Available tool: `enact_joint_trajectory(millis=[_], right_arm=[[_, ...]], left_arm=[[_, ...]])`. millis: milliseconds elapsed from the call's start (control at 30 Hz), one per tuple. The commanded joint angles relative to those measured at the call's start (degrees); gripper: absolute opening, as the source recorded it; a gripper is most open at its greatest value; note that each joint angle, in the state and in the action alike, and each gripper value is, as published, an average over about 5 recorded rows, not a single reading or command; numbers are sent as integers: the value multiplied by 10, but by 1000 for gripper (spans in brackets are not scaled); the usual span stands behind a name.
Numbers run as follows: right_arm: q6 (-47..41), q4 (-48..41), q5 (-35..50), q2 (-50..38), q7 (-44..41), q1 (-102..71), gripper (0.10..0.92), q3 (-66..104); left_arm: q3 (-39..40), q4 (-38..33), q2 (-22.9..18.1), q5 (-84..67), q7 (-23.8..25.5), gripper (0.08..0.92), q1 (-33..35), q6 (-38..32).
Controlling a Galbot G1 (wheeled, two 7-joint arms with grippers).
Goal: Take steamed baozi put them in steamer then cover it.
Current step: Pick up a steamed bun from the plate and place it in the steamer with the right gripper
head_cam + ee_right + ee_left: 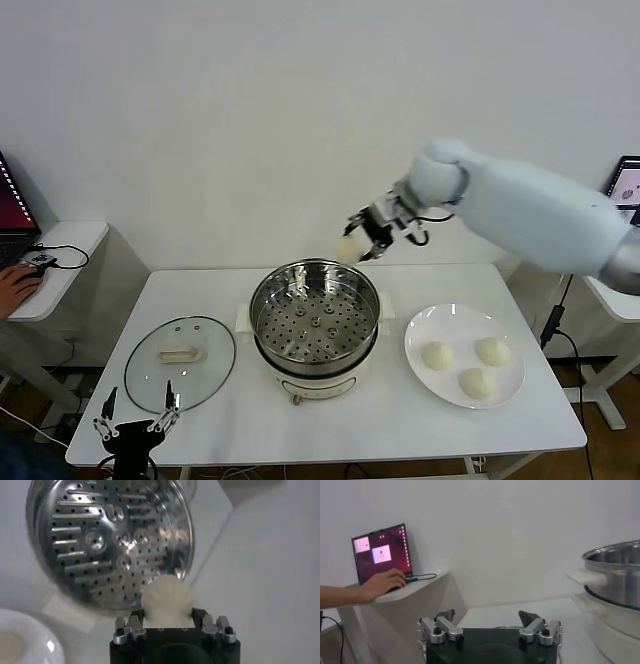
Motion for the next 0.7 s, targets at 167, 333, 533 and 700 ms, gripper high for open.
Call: enact_joint_trajectory(millis=[167,333,533,700], right_arm=[[111,-41,-147,90,39,-29,602,-56],[140,-69,-193,98,53,-51,602,-49],[157,-90,-226,104,67,-70,602,-42],[170,-113,-257,112,76,-82,602,-33]], left_arm=[[-3,2,-3,-2,-1,823,0,-1],[-5,4,-5,-4,-3,823,-1,-1],[-6,9,-4,-6,-4,823,-1,-2],[-6,11,-3,-7,-4,823,-3,-3]])
